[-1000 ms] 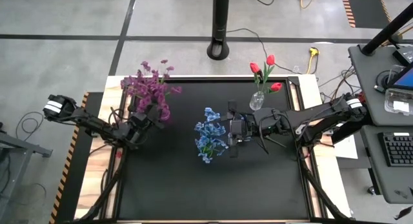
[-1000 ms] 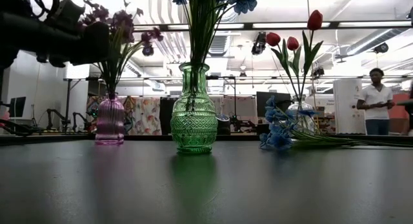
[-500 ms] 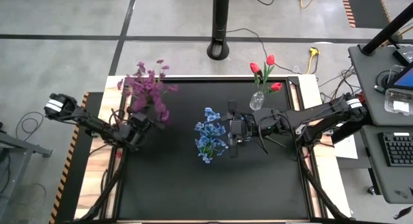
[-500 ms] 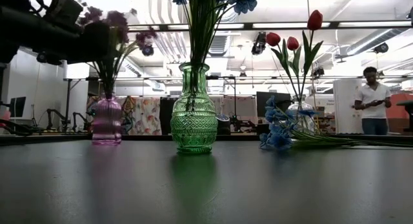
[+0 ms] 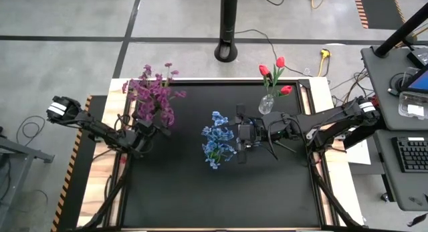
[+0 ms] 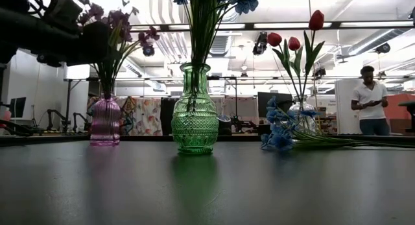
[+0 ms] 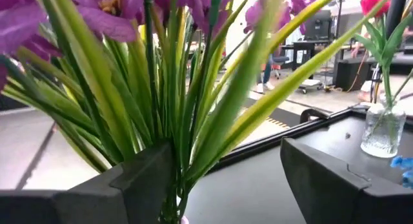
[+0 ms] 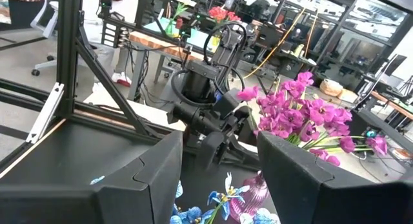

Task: Sort flowers into vase by color
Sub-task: Put the purple flower into the purple crystal vase

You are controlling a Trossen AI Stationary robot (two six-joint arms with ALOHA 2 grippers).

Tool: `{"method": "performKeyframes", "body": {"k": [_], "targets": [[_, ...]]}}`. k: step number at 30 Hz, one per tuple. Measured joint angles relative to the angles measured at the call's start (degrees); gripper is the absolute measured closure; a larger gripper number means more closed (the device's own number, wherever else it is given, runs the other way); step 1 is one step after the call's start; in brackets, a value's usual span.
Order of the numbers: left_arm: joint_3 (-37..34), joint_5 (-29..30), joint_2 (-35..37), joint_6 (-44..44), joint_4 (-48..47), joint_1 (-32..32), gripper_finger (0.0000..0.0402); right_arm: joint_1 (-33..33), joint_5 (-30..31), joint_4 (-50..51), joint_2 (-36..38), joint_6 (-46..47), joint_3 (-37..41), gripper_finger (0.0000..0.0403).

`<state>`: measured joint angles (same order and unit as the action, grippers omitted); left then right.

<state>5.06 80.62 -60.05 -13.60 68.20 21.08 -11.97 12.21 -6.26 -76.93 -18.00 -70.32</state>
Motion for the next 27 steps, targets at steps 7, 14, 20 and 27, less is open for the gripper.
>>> {"method": "performKeyframes", "body": {"k": [7,14,20,27], "targets": [[0.07,0.04,0.0,4.22,-0.02,0.66,0.0129,0.0,0.02,0.0,0.0,0.0,0.0,0.0209],[0.07,3.13,0.0,6.81,-0.2,1.39,0.0129,0.0,0.02,-0.02,0.0,0.0,0.0,0.0209],[0.07,4.73,0.0,8.28,-0.2,2.37,0.0129,0.0,0.34,0.0,0.0,-0.02,-0.01,0.0209],[0.07,5.61,0.04,13.3,-0.14,2.73,0.0129,0.0,1.36,0.0,0.07,-0.07,-0.22,0.0209]]}}
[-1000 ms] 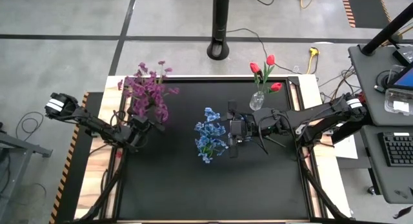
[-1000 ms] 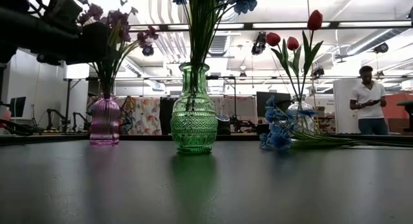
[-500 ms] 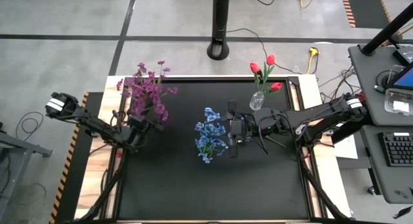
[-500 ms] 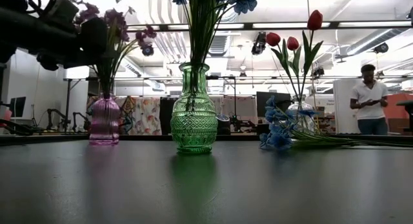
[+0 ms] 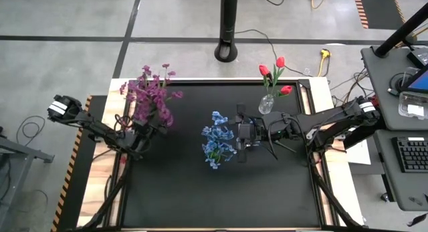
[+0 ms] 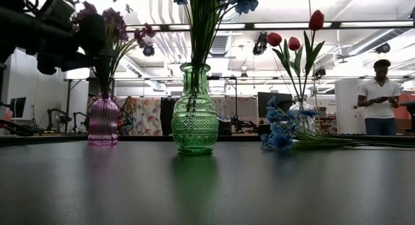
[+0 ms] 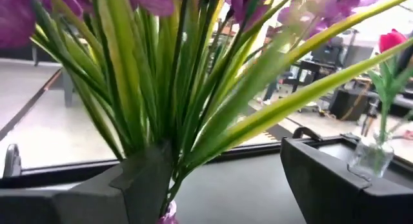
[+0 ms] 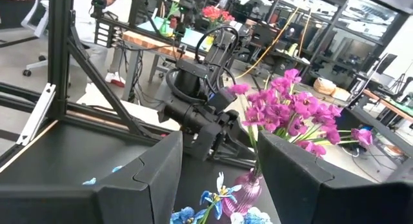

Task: Sort flowers into vase by color
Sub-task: Put the purple flower into the purple crystal vase

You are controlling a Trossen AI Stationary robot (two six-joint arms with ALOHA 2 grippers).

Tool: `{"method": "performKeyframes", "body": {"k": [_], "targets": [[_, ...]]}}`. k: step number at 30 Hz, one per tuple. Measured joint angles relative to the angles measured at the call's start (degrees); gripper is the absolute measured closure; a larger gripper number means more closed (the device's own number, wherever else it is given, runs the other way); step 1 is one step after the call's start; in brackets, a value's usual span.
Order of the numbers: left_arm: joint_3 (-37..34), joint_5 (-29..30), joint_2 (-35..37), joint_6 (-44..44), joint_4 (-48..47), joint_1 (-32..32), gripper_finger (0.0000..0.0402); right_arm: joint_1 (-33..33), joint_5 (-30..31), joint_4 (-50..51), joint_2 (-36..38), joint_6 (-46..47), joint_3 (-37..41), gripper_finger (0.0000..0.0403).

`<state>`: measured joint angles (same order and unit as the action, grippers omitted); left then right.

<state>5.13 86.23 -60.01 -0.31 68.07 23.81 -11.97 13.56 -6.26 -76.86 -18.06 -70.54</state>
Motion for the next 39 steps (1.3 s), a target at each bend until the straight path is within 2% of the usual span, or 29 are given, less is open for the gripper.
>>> {"method": "performKeyframes", "body": {"k": [22,27,33,39], "targets": [[0.5,-1.7,-2.19,6.35,-0.49,1.75,0.0129,0.0,0.07,-0.22,0.0,0.48,-0.07,0.0209],[0.5,1.73,-3.91,7.0,-0.5,1.73,0.0129,0.0,0.07,-0.2,0.0,0.48,-0.07,0.0209],[0.5,-1.29,-5.47,5.52,-0.45,2.98,0.0129,0.0,0.17,0.07,0.0,0.98,-0.07,0.0209],[0.59,-0.53,-7.19,2.55,-2.25,4.34,0.0129,-0.04,5.43,1.14,0.47,2.29,-0.07,0.0209]]}}
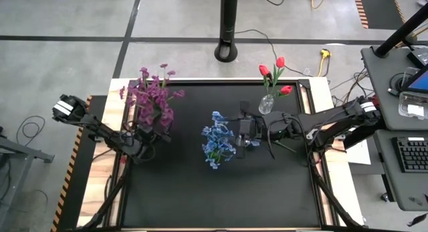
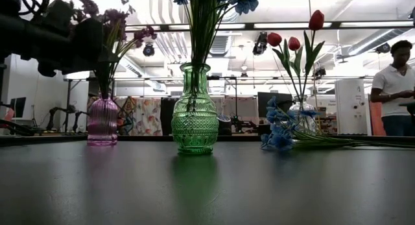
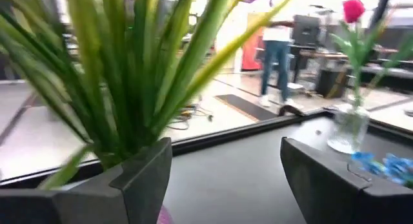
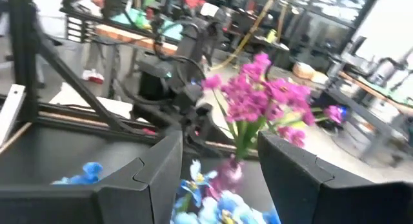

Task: Sort flowers into vase by color
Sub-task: Put the purple flower into the purple crystal vase, then adjust the purple crystal vase

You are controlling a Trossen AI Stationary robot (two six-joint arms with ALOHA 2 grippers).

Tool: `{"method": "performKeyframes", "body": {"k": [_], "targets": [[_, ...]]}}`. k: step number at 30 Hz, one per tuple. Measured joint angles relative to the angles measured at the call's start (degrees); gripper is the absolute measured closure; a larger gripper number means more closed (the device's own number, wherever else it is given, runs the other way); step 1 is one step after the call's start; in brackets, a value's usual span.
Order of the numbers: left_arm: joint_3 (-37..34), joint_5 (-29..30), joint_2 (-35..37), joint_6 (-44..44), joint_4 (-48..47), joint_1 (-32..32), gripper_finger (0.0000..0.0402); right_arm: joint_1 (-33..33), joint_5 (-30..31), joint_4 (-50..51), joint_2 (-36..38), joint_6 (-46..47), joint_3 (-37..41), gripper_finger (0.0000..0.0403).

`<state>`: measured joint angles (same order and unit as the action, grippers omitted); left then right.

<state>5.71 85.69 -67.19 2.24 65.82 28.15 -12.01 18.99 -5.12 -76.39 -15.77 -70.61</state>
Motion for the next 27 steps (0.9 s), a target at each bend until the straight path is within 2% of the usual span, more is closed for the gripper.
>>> {"method": "performKeyframes", "body": {"k": [4,8,13,27], "targets": [[0.29,-0.1,0.07,-1.3,-0.06,1.77,0.0129,0.04,0.82,2.33,0.28,2.29,-0.04,0.0209],[0.29,-0.97,0.51,-5.1,-0.06,8.03,0.0129,0.02,0.78,6.16,0.67,4.76,-0.04,0.0209],[0.72,4.24,1.66,-7.61,0.32,14.17,0.0129,0.04,0.85,10.71,2.35,8.89,-1.14,0.0209],[0.41,4.18,1.66,-5.73,-0.87,14.59,0.0129,0.0,0.95,14.43,2.53,10.87,-2.32,0.0209]]}}
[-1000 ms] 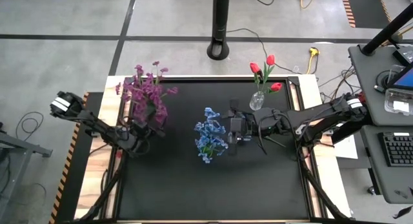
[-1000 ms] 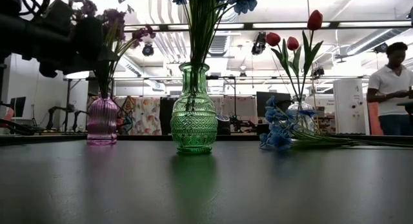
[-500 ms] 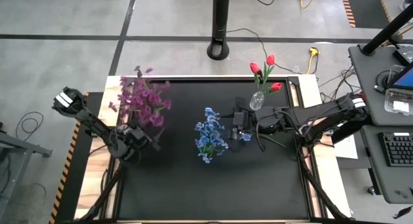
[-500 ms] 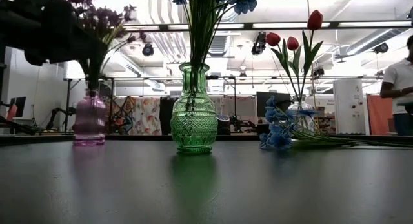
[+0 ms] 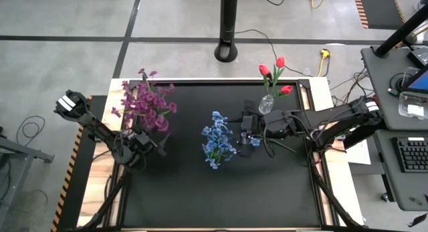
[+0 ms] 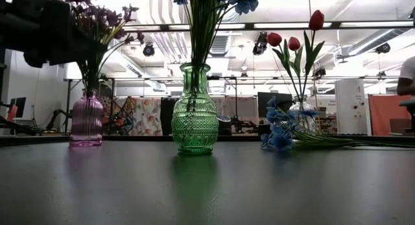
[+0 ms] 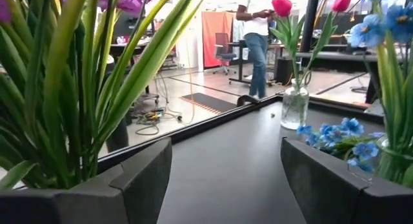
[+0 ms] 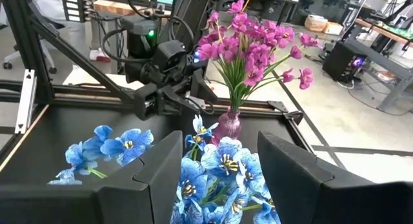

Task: Sort flowers into vase by color
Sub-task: Adjust the purple crystal vase

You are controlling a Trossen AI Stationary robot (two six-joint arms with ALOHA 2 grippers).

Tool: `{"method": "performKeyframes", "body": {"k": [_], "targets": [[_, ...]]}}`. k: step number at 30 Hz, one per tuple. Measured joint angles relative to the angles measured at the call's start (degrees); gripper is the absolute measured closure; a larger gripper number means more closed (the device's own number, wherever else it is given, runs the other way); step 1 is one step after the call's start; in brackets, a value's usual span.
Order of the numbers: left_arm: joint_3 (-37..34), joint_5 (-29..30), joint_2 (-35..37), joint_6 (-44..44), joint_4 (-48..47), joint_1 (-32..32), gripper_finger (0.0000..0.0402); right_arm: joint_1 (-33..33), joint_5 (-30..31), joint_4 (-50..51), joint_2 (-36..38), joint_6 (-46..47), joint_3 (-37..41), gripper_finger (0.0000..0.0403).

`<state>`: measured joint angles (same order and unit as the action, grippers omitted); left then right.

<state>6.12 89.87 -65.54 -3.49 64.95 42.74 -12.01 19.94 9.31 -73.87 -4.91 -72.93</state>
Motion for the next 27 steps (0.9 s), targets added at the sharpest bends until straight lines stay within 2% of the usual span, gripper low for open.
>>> {"method": "performKeyframes", "body": {"k": [4,8,11,14,17,23,27], "targets": [[-0.96,-1.29,0.0,2.16,-4.27,0.02,0.0135,0.0,-0.04,0.46,0.0,0.0,0.0,0.0209],[-1.46,-4.92,0.0,12.39,-17.33,0.02,0.0157,0.0,-0.18,1.08,0.0,-0.03,0.02,0.0209],[-1.46,-11.47,0.0,23.28,-26.42,0.02,0.0178,0.0,-0.2,1.02,0.0,-0.15,0.02,0.0209],[-1.46,-19.51,0.0,30.24,-31.59,0.02,0.0201,0.0,-0.2,1.04,0.0,-0.17,0.02,0.0209],[-1.46,-23.34,-0.06,32.37,-33.11,0.02,0.0228,0.0,-0.2,1.04,0.0,-0.18,0.02,0.0209],[-1.46,-25.38,-0.09,32.8,-33.16,0.02,0.0284,0.02,-0.2,1.09,-0.02,-0.19,0.04,0.0209],[-1.46,-24.33,-0.07,33.0,-33.4,0.02,0.0314,0.02,-0.2,1.13,-0.02,-0.2,0.07,0.0209]]}}
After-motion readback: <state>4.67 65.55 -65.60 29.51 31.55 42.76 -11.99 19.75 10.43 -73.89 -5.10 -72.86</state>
